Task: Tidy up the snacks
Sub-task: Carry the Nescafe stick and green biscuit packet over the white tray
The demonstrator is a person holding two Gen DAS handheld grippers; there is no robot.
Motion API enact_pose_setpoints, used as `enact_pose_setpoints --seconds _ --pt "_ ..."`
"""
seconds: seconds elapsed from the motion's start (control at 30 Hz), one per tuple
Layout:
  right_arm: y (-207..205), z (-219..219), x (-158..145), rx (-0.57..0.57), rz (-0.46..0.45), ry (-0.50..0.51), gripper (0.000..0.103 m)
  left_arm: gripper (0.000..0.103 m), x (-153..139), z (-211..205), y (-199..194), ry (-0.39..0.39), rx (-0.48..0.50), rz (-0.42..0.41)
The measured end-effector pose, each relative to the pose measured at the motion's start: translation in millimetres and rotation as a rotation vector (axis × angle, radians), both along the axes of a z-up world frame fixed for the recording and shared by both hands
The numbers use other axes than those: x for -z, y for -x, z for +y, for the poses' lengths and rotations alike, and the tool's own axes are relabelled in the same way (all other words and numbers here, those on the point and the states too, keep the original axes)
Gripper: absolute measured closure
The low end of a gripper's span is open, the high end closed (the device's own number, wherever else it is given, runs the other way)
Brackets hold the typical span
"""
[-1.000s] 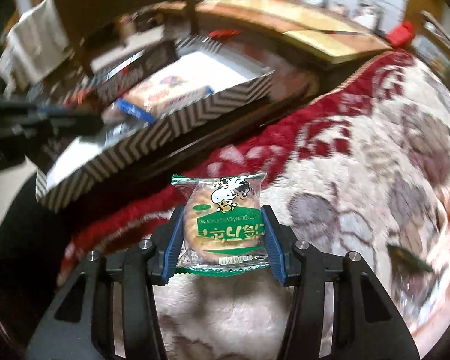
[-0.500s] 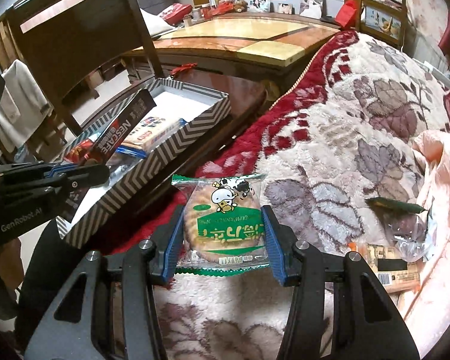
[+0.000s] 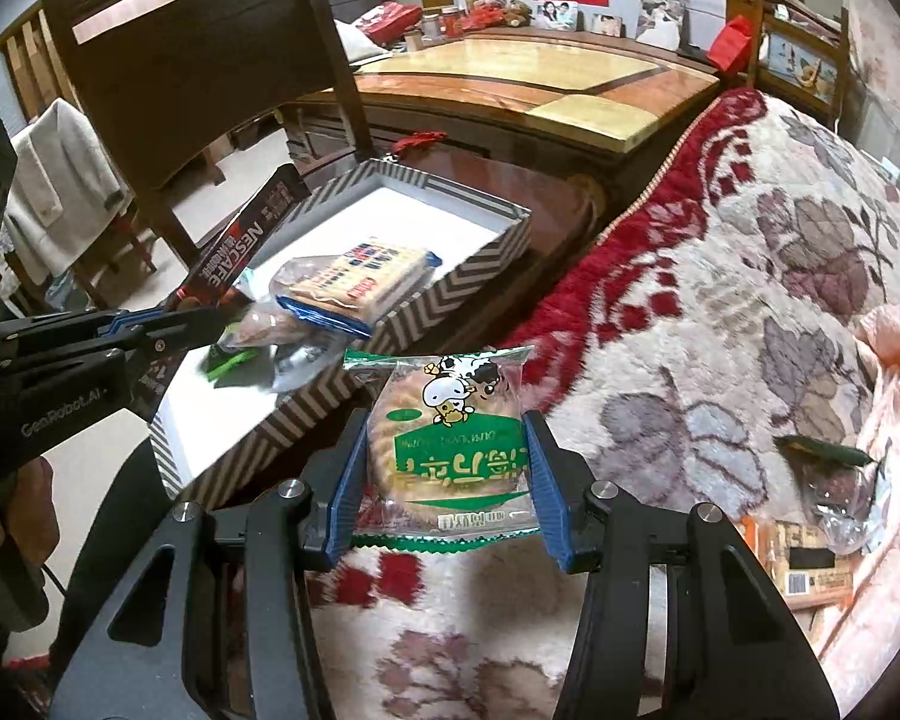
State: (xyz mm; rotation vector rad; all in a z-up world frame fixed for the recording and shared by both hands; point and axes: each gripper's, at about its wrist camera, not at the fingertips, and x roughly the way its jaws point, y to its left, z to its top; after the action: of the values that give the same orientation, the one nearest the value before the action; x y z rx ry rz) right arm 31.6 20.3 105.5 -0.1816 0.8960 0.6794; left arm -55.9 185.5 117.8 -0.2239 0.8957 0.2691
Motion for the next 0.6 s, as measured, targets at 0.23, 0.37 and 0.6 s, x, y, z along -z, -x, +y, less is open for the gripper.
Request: enact_pose_setpoints --seconds 0.23,0.37,0.6 --pt "-3 25 -6 -0.041 -0.012 0.011 0.054 0.094 1 24 7 -0.021 -0.053 0.001" --pt "-6 42 -9 -0.068 -0.020 0.022 0.054 0.094 3 38 8 -0.019 -0.079 0.001" --pt "-12 70 -10 -0.110 -0.021 0.042 0.054 0.094 11 59 8 -0.008 -0.116 0.009"
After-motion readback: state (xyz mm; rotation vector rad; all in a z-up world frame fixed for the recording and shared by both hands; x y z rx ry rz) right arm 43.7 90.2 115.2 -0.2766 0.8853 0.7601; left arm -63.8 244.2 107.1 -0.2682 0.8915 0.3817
